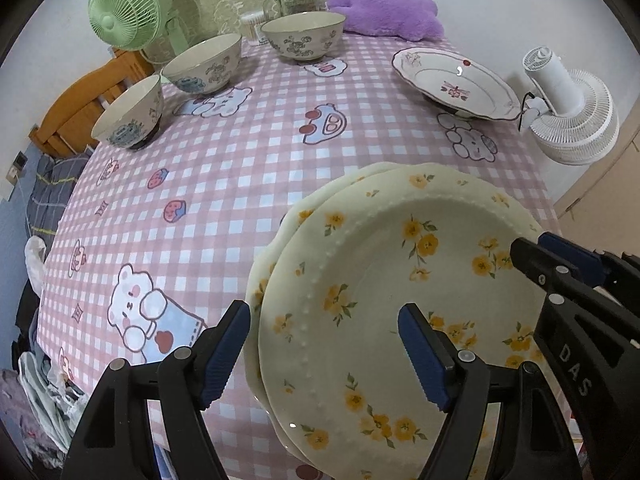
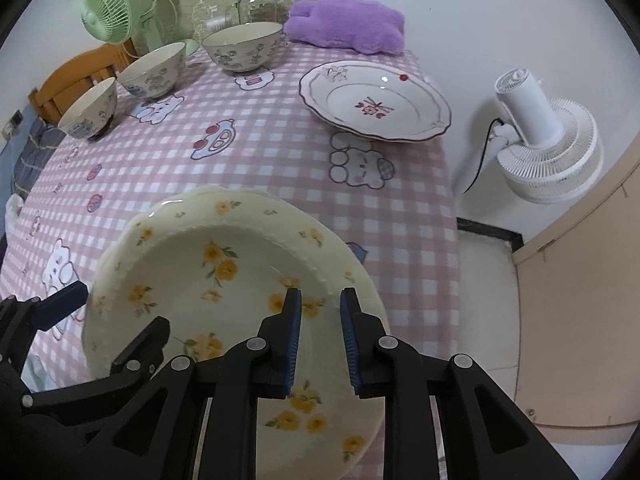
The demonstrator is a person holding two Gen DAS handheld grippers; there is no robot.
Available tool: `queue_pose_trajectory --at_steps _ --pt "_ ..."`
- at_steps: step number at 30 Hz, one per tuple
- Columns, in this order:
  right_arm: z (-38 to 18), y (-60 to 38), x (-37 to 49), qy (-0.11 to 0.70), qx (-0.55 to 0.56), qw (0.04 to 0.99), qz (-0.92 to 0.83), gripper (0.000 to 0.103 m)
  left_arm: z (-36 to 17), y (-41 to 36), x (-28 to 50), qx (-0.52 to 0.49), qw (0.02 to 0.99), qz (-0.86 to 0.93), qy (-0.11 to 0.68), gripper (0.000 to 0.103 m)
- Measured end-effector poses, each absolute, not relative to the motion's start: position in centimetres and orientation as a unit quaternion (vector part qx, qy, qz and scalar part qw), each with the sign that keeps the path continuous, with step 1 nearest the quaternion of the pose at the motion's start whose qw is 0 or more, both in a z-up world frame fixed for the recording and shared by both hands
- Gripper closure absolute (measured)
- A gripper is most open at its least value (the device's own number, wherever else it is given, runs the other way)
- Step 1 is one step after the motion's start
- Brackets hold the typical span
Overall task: Organize plates and bowls
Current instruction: 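Move both tools toward the white plate with red pattern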
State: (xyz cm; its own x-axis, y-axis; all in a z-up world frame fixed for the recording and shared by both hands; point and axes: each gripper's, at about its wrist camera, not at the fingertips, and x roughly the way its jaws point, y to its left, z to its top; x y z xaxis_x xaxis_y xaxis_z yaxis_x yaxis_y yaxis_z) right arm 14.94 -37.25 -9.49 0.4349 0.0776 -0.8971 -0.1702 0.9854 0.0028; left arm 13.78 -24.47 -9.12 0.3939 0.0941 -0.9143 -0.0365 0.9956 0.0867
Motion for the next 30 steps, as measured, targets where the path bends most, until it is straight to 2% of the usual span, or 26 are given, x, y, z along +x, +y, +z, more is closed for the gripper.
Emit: queue_pose_trajectory --at_steps 1,3,4,5,7,13,21,27,30 --pt "-9.0 -37.2 14.7 0.518 -0.046 0.851 0.071 0.077 -9.0 -24.4 13.8 0.028 0.835 0.036 0.548 0.024" --pt "-8.1 -37.0 14.4 0.509 -0.051 0.857 0.068 0.067 -8.6 -24.3 13.9 0.030 0.836 0.027 0.547 0.024" --pt "-7.7 -37.0 14.3 0.508 -0.044 0.858 0.067 0.055 -8.4 -24.2 13.9 0.030 0.837 0.022 0.545 0.024" --pt "-7.3 -37.0 14.2 0.503 -0.041 0.861 0.063 0.047 -8.1 -24.2 14.0 0.031 0.839 0.015 0.543 0.023" --pt "-6.5 -36.8 14.1 0.496 -0.043 0.865 0.056 0.042 -7.4 -24.0 14.3 0.035 0.844 0.000 0.536 0.023" --pt "-4.3 -36.9 15.0 0.486 -0.013 0.873 0.036 0.041 -4.8 -23.5 16.4 0.040 0.861 -0.039 0.506 0.016" --pt "-1.3 -38.9 19.6 0.469 0.024 0.883 0.015 0.041 -1.5 -24.1 21.7 0.041 0.880 -0.054 0.469 0.014" --pt "-0.6 -41.0 24.4 0.462 0.035 0.886 0.016 0.041 -0.9 -26.0 25.9 0.036 0.887 -0.049 0.457 0.014" --pt "-0.6 -41.9 26.7 0.458 0.027 0.888 0.013 0.034 -1.3 -26.9 28.3 0.034 0.889 -0.039 0.454 0.014"
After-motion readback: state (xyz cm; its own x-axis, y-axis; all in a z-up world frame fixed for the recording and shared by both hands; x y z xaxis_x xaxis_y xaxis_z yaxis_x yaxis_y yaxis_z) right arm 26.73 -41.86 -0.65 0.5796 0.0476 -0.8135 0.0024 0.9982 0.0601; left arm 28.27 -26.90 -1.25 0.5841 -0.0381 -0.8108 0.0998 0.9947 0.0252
